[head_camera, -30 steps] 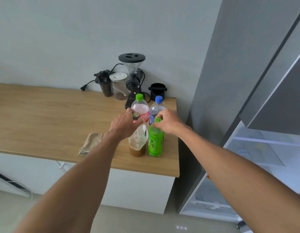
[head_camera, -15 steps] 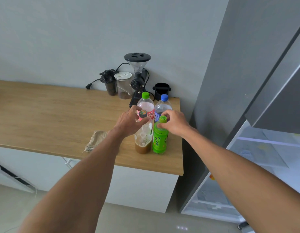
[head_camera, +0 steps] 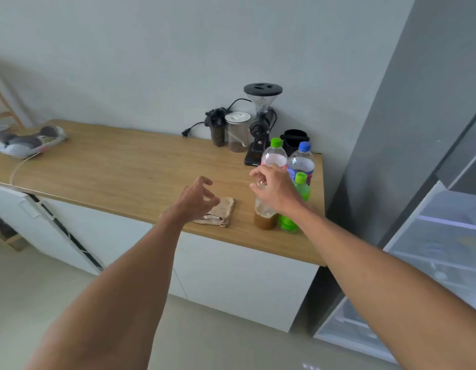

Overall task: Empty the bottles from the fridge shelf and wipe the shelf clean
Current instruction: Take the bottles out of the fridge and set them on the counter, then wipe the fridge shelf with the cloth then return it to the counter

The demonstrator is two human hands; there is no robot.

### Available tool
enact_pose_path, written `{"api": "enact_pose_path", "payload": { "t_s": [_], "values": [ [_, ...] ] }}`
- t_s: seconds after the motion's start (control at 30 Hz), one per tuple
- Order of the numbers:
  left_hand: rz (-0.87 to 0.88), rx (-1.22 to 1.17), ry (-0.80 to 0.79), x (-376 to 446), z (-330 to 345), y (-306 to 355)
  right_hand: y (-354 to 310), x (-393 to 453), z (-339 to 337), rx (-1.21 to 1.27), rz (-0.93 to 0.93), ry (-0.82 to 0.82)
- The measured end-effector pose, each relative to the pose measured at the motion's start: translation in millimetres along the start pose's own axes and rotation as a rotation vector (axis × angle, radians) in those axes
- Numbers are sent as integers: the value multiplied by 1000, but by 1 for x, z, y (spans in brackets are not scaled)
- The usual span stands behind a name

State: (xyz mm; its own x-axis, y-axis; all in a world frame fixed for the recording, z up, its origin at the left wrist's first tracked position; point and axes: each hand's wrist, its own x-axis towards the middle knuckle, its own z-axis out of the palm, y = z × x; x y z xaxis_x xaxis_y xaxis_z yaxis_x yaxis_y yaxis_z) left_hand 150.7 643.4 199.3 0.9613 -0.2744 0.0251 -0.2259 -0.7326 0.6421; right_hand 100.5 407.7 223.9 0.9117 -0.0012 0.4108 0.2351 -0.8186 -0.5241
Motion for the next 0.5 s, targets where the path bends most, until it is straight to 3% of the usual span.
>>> {"api": "enact_pose_path", "payload": {
  "t_s": [0.2,0.5],
  "values": [
    [-113,34,8,2,-11,-60,-10,11,68,148,81,-180],
    [-226,12,-120,65,10,-129,37,37,172,149,392,-246]
  ]
}}
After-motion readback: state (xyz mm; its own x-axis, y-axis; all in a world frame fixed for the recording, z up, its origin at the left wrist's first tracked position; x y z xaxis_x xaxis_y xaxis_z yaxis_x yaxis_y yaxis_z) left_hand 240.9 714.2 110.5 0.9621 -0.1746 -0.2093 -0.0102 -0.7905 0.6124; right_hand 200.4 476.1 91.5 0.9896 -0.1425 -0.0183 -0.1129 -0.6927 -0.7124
